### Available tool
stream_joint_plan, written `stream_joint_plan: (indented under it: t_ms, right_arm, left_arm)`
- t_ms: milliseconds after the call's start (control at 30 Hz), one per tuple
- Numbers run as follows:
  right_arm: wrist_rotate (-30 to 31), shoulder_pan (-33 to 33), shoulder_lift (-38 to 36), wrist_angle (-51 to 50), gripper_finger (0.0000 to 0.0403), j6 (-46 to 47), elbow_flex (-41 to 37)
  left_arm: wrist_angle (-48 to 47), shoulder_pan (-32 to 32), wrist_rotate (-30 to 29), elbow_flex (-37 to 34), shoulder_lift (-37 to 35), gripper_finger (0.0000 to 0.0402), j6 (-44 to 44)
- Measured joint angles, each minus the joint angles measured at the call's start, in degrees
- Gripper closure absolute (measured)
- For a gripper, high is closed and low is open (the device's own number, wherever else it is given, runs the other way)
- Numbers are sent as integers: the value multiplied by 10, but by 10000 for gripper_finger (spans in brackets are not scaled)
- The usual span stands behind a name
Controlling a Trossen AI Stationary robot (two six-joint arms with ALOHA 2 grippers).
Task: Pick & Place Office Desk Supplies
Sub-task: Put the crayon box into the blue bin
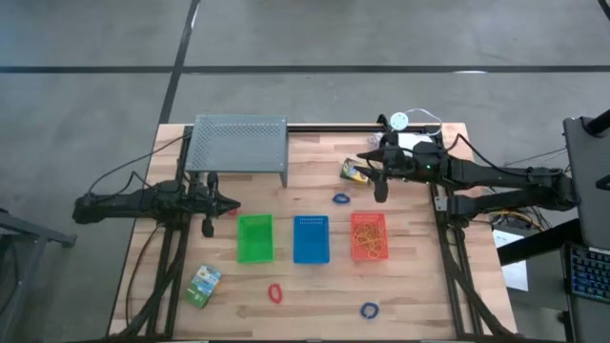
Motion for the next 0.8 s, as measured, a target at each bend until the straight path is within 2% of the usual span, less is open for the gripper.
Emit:
stream_joint_plan:
  t_ms: [133,567,800]
  right_arm:
    - [3,2,-55,39,233,-2,-59]
    - [16,2,-299,161,230,32,-304]
    - [16,2,-403,173,229,45,-379]
  left_arm:
    - [0,0,0,0,0,374,0]
    - [0,0,0,0,0,374,0]
    - [0,0,0,0,0,374,0]
